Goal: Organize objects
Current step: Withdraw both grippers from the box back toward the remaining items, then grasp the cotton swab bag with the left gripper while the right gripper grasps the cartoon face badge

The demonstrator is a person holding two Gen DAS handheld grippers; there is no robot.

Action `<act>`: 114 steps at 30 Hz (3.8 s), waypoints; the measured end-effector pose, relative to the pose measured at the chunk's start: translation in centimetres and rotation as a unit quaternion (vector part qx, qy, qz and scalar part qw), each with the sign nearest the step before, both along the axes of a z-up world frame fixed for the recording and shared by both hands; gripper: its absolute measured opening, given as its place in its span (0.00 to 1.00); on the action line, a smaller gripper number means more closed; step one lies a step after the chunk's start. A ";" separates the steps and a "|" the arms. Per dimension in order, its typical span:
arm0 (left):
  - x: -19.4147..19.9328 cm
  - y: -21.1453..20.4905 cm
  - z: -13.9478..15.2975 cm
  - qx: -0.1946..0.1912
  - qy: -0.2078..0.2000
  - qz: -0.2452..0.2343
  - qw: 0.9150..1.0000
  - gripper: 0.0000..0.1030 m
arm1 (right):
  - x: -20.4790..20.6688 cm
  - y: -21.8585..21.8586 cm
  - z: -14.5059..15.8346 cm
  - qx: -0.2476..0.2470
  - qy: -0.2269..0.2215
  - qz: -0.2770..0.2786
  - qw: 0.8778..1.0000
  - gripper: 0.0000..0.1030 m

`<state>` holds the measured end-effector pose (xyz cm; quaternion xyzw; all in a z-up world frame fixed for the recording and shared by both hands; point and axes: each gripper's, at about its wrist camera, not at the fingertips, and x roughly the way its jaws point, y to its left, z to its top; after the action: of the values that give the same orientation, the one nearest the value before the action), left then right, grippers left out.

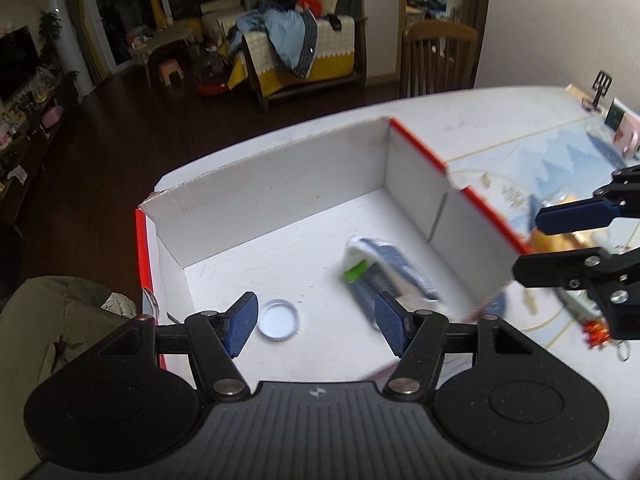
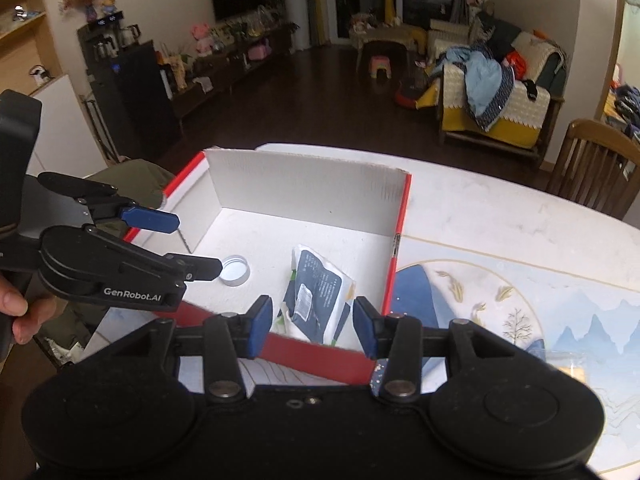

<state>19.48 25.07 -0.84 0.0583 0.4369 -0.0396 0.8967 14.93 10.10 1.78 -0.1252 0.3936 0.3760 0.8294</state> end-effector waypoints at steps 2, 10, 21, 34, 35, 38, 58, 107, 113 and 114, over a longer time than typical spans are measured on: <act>-0.9 -0.9 0.5 0.002 -0.010 0.004 1.000 0.62 | -0.5 -0.8 0.4 0.006 -0.008 0.007 1.000 0.44; -4.5 -4.9 2.2 -0.002 -0.034 0.025 0.999 0.62 | -2.4 -5.1 1.6 0.030 -0.015 0.034 0.999 0.48; -7.1 -10.5 3.1 -0.021 -0.050 0.050 0.997 0.67 | -3.8 -11.6 2.5 0.058 -0.031 0.052 0.996 0.70; -8.9 -17.6 2.0 -0.033 -0.059 0.052 0.996 0.76 | -3.9 -20.7 2.0 0.077 -0.061 0.026 0.995 0.99; -8.9 -18.1 1.9 -0.033 -0.058 0.049 0.997 0.76 | -3.8 -21.5 1.9 0.078 -0.062 0.021 0.995 0.99; -9.1 -19.4 1.3 -0.036 -0.056 0.042 0.997 0.79 | -3.5 -23.6 1.3 0.076 -0.058 0.006 0.995 0.99; -7.0 -26.5 -5.5 -0.075 0.004 0.015 0.997 0.99 | 0.0 -32.8 -5.3 0.020 -0.013 -0.108 0.994 0.99; -3.3 -32.8 -10.6 -0.054 0.015 -0.052 0.997 0.31 | 7.0 -30.8 -12.0 0.040 0.126 -0.116 0.984 0.44; -3.3 -32.4 -10.4 -0.045 0.017 -0.045 0.998 0.20 | 6.6 -30.8 -11.7 0.025 0.102 -0.125 0.987 0.15; -3.3 -32.3 -10.3 -0.047 0.016 -0.044 0.998 0.19 | 6.5 -30.9 -11.7 0.022 0.099 -0.127 0.987 0.14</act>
<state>16.20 -7.25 -11.16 0.0348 0.4463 -0.1001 0.8886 21.48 -20.78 -9.89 -0.0180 0.4784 0.2871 0.8297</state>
